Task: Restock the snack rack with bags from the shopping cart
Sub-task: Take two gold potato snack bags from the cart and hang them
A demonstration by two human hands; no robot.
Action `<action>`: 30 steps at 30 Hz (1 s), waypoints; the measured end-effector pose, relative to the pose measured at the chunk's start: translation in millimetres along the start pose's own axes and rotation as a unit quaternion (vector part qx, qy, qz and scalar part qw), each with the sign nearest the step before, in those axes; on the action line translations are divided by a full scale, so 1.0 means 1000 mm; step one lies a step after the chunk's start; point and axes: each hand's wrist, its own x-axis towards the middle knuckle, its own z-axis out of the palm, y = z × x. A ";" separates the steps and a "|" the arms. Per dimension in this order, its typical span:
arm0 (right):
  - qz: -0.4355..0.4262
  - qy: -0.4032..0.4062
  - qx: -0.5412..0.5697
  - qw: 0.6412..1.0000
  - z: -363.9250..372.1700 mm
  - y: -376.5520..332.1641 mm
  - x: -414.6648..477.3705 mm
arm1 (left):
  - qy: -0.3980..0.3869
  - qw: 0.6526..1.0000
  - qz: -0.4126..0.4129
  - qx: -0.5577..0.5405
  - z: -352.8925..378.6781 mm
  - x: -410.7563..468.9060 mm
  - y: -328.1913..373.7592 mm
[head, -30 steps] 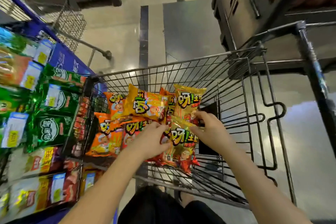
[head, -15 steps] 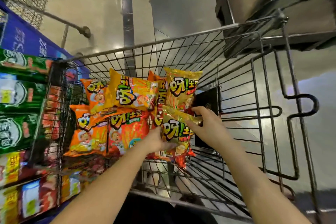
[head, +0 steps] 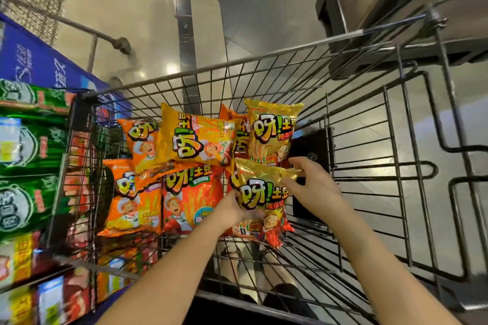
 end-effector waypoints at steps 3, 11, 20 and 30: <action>-0.002 0.010 0.012 1.000 -0.006 -0.005 0.005 | 0.004 1.000 0.010 -0.025 -0.006 -0.008 0.003; 0.042 0.036 0.055 0.997 -0.005 -0.011 0.041 | 0.072 0.994 0.034 -0.078 -0.042 -0.028 0.013; 0.135 0.059 0.134 0.980 0.030 -0.013 0.107 | 0.083 0.988 0.022 -0.131 -0.086 -0.014 -0.009; 0.165 0.074 0.128 0.975 0.047 -0.014 0.142 | 0.081 0.985 0.050 -0.147 -0.117 -0.024 -0.024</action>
